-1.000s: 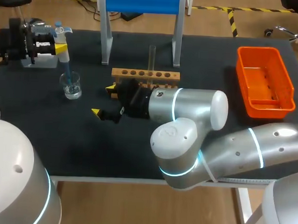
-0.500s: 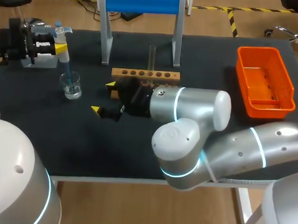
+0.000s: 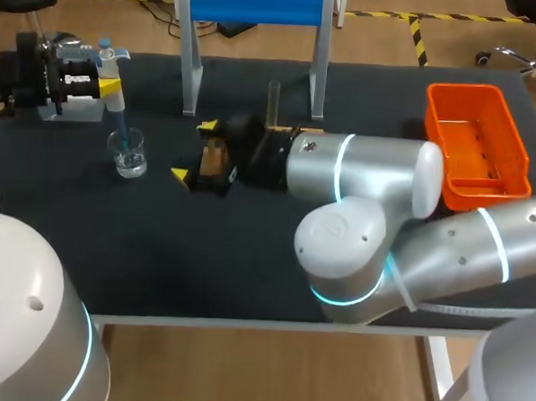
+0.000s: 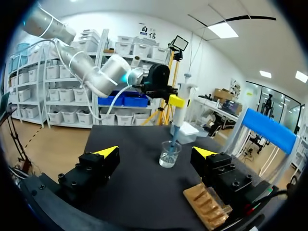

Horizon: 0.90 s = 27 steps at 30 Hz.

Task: Invert the test tube, pick up the pipette, mount the tip to pipette, aspirate from beaker and dispense into the tube, eject the tip, return the pipette, and cap with the stopper.

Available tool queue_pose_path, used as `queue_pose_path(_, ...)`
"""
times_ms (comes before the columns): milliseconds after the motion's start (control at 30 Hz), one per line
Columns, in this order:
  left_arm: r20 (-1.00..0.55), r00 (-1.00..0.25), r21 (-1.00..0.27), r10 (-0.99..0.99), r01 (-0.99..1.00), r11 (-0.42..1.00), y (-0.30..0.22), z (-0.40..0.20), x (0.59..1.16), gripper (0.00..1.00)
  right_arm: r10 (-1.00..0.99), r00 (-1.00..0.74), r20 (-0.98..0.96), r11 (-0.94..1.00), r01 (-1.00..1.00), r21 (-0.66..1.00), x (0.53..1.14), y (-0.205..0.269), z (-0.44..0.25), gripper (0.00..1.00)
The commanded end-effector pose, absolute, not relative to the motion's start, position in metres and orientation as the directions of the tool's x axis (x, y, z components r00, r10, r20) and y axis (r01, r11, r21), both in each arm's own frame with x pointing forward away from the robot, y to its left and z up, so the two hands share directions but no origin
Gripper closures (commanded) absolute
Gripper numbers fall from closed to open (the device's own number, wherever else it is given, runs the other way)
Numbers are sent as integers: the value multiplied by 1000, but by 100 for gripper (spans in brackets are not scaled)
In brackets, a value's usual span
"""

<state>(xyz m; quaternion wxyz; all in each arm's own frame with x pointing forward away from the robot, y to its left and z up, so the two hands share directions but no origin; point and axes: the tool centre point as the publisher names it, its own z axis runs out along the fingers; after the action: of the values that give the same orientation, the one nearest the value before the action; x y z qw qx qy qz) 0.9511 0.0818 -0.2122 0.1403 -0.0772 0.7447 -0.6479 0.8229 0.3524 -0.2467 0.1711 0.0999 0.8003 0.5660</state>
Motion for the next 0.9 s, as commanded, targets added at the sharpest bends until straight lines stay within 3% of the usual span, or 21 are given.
queue_pose_path(33, -110, -950, -987, -293, 69, 147, 83, -212, 951, 100, 255, -958, -132, 400, -20, 916, 825, 327, -218, 0)
queue_pose_path(467, -110, -950, -987, -293, 69, 147, 83, -212, 951, 100, 151, -961, -231, 416, -150, 897, 847, 307, -141, 0)
queue_pose_path(900, -110, -950, -987, -293, 69, 147, 83, -212, 951, 100, -127, -961, -244, 398, -275, 875, 886, 336, -117, 0)
